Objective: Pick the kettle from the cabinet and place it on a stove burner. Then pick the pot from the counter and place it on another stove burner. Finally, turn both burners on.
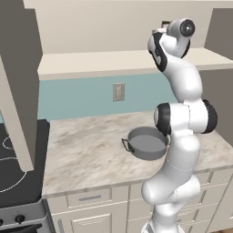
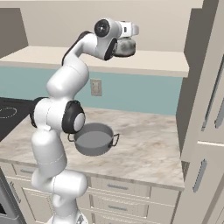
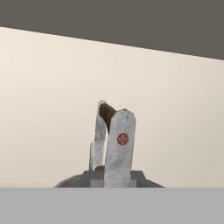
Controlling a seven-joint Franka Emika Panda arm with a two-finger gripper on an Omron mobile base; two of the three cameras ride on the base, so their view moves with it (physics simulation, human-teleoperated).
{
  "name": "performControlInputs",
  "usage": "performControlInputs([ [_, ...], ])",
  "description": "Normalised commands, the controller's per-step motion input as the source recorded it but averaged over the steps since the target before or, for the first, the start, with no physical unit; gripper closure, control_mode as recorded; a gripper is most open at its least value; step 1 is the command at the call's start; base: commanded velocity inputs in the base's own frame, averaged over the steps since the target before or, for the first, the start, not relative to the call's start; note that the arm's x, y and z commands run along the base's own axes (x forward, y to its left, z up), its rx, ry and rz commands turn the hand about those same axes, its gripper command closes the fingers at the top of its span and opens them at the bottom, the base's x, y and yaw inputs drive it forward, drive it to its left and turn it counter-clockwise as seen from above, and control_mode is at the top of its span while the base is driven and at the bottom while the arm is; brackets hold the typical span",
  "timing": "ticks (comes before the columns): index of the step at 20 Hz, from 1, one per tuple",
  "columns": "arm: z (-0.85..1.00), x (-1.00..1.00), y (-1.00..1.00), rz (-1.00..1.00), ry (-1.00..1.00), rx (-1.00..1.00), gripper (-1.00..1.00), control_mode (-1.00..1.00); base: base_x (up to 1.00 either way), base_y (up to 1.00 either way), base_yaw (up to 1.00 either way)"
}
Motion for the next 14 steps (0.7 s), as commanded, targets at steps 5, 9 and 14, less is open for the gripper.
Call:
performControlInputs([
  [5,0.0,0.0,0.0,0.0,0.0,0.0,1.0,-1.0,0.0,0.0,0.0],
  [9,0.0,0.0,0.0,0.0,0.0,0.0,1.0,-1.0,0.0,0.0,0.0],
  [14,0.0,0.0,0.0,0.0,0.0,0.0,1.0,-1.0,0.0,0.0,0.0],
])
